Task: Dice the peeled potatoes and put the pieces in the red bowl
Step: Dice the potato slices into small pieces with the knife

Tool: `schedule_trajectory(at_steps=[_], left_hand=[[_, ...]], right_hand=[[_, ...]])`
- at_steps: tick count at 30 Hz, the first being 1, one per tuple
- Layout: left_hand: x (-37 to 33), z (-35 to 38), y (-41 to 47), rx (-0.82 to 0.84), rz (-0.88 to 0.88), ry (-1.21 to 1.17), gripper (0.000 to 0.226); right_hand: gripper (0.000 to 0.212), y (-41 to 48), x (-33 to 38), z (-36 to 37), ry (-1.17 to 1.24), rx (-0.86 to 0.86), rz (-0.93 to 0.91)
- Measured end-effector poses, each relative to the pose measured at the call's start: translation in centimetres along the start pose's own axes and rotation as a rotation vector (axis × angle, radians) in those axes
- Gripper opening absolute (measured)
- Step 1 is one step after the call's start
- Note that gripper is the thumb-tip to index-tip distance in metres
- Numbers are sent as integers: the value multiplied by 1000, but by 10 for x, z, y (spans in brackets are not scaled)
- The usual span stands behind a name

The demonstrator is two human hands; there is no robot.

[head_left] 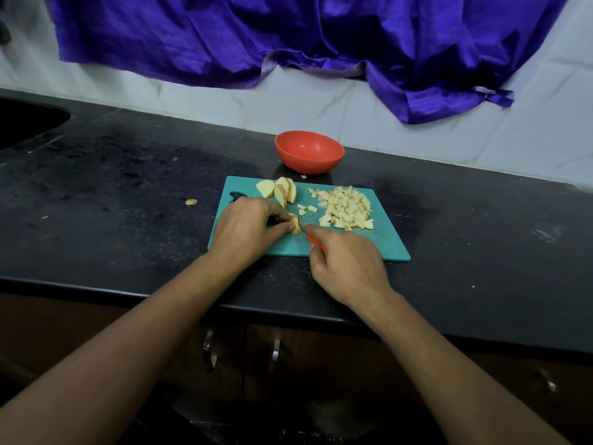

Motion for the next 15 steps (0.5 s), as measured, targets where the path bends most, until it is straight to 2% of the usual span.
schedule_trajectory(at_steps=[6,10,15], left_hand=[[-5,-3,-3,-5,21,-3,26],[-8,-3,-5,27,47,-31,38],[-4,0,0,33,-6,19,32]], right_hand=[[45,1,-5,1,46,6,20],[44,2,-7,0,74,-4,28],[44,1,-8,-1,71,-7,32]])
Point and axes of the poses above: each hand's wrist, its own y-axis towards the middle knuckle, its own z-axis out of the palm, x = y × z, the point moved 10 cm from there along y, towards the middle knuckle, and after that the axes turned 1 degree about z, right-handed, at the moved point
